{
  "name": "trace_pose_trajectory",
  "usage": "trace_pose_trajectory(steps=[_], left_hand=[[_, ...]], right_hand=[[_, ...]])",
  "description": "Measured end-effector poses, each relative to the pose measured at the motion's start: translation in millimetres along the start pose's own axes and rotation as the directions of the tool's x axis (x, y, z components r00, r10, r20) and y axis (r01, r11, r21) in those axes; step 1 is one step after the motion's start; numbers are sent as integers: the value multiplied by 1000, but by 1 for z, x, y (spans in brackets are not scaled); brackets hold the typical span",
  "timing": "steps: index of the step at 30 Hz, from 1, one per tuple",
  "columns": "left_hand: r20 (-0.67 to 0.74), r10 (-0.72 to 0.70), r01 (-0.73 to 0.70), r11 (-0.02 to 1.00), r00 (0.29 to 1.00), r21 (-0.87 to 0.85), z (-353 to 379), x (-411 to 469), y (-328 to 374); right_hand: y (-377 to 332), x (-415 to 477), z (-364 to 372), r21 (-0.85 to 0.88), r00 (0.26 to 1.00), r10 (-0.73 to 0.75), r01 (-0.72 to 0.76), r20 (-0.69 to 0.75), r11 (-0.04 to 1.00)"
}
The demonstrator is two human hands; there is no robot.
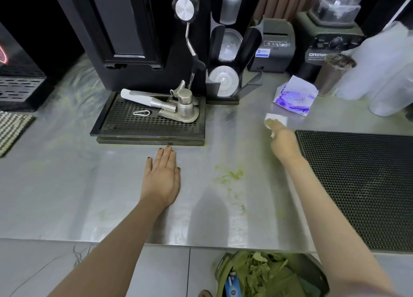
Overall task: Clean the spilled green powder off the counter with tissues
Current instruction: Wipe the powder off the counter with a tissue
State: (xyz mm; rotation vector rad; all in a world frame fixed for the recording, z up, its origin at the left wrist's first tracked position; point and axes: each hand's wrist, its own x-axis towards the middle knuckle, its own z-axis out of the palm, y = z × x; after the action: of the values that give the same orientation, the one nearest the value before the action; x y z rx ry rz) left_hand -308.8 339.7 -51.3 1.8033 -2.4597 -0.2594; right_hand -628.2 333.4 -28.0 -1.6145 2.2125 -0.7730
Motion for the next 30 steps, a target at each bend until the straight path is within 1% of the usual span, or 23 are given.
trace_pose_trajectory(steps=[2,3,4,5,6,7,8,10,11,12,13,15,16,18,19,21,23,24,25,28,29,30], left_hand=[[-1,2,-2,1000,1000,-3,0,0,0],[1,4,-4,1000,1000,-3,0,0,0],[1,5,-5,1000,1000,-4,0,0,0],[-1,6,-6,1000,1000,-5,0,0,0],[-5,7,-7,1000,1000,-6,0,0,0],[-8,7,-7,1000,1000,-7,0,0,0],[-8,7,-8,1000,1000,-9,0,0,0],[-5,7,-7,1000,1000,-5,1,-1,0],[-4,8,-8,1000,1000,2,1,0,-1],[-1,10,-10,1000,1000,6,1,0,0],[4,11,-11,1000,1000,7,1,0,0],[1,8,-8,1000,1000,3,1,1,0],[1,6,-6,1000,1000,6,1,1,-1],[1,8,-8,1000,1000,12,1,0,-1],[-1,8,-8,1000,1000,9,1,0,-1],[-3,10,-10,1000,1000,2,1,1,-1],[-7,11,-11,1000,1000,-2,0,1,-1],[-7,10,-10,1000,1000,-4,0,0,-1],[-6,10,-10,1000,1000,-7,0,0,-1],[-4,14,-14,1000,1000,-8,0,1,-1],[-3,11,-11,1000,1000,-5,0,0,-1],[-4,10,-10,1000,1000,-4,0,0,-1]], right_hand=[[18,13,0,-67,994,112,-113,-19,991],[20,14,2,-58,989,149,-149,2,987],[11,8,3,-50,989,138,-135,61,990],[4,1,8,-14,989,124,-124,82,992],[-5,-13,13,-2,993,72,-72,95,997],[-10,-32,19,15,990,30,-33,139,999],[-18,-55,27,8,980,-27,27,196,1000],[-33,-95,39,42,952,-171,166,255,985],[-34,-101,42,67,942,-223,213,252,975],[-38,-96,35,83,951,-204,190,233,978],[-35,-82,29,79,968,-179,167,174,983],[-23,-40,8,35,999,-47,46,7,998],[-12,-20,-3,10,999,19,-18,-41,1000],[10,9,-15,-66,988,149,-151,-32,986],[17,15,-14,-116,981,192,-193,-21,974],[21,14,-6,-157,977,212,-214,-30,964],[10,-3,0,-136,969,249,-248,-13,959],[5,-18,3,-162,970,241,-235,19,958],[-2,-36,7,-143,978,202,-192,54,971],[-27,-102,24,-92,988,17,-3,155,996],[-32,-112,28,-80,976,-78,96,202,992],[-33,-112,27,-41,967,-104,117,232,992]])
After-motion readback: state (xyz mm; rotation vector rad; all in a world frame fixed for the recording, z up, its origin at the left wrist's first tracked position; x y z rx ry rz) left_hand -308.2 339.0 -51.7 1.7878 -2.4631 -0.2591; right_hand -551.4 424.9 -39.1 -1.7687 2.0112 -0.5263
